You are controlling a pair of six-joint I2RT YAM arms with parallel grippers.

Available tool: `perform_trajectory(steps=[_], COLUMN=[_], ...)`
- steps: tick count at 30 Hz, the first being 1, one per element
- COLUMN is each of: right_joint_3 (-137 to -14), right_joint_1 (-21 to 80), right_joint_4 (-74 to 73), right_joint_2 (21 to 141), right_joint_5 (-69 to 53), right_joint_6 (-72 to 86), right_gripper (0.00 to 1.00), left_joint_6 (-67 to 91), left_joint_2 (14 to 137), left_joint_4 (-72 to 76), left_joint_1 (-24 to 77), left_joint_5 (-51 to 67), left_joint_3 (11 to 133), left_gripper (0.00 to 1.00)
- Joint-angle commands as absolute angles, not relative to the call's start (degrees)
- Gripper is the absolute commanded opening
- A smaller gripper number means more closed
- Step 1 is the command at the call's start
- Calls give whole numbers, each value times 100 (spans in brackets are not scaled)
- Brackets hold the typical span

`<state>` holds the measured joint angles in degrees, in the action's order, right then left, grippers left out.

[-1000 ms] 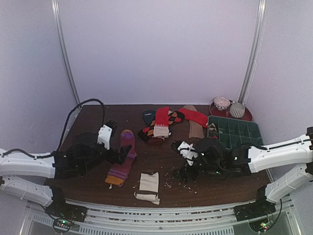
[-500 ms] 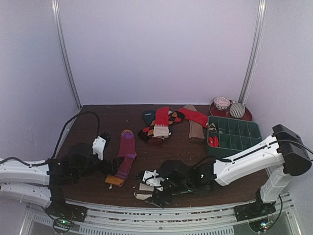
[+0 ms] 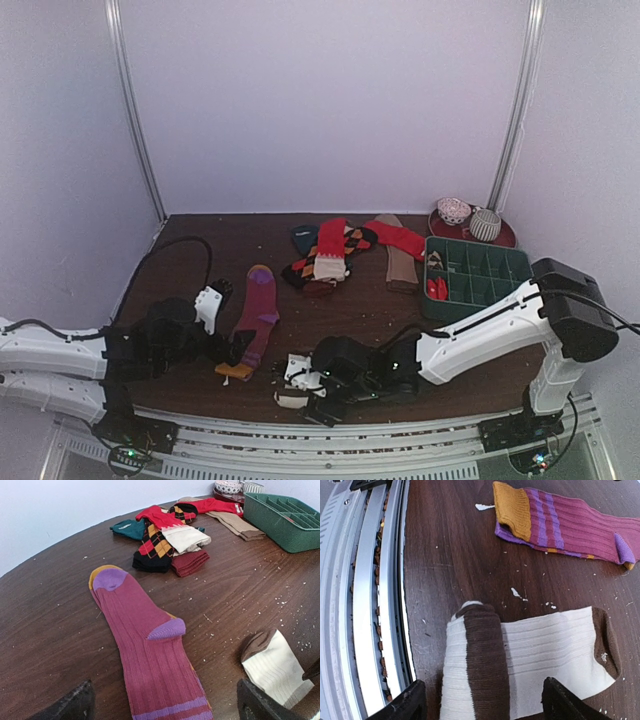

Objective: Roll the socks
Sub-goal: Roll a pair of socks at the center of the board.

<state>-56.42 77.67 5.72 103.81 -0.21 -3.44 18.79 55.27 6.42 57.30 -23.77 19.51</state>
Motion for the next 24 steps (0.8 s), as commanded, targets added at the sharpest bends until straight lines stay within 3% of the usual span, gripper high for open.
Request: perform_trajectory(steps=[1, 3, 9, 15, 19, 24], right_joint_3=[-5717, -5713, -5655, -5143, -4875, -4936], right_joint_1=[7790, 7790, 7666, 7272, 6826, 6481], right_joint_4=[527, 521, 376, 749, 995, 873], right_joint_2=[10530, 10575, 10660, 10598, 10780, 11158], right_joint_5=[24, 0, -446, -1499, -2449, -3013], right_joint_6=[-262, -213, 193, 836, 1321, 1613], right_gripper=[76, 71, 43, 35, 34, 34], left_joint_6=[1873, 1877, 1865, 1441, 1002, 829], left_joint_2=[5609, 5618, 5667, 5665, 5603, 6130], left_joint_4=[940, 947, 945, 1566, 2988, 4033], left_joint_1=[5687, 5687, 5687, 5687, 5687, 5687], left_joint_5=[-2224, -2222, -2204, -1190, 588, 1298], left_joint_3=[1934, 1925, 1934, 1764, 1224, 886], left_gripper=[97, 97, 94, 67, 73, 81])
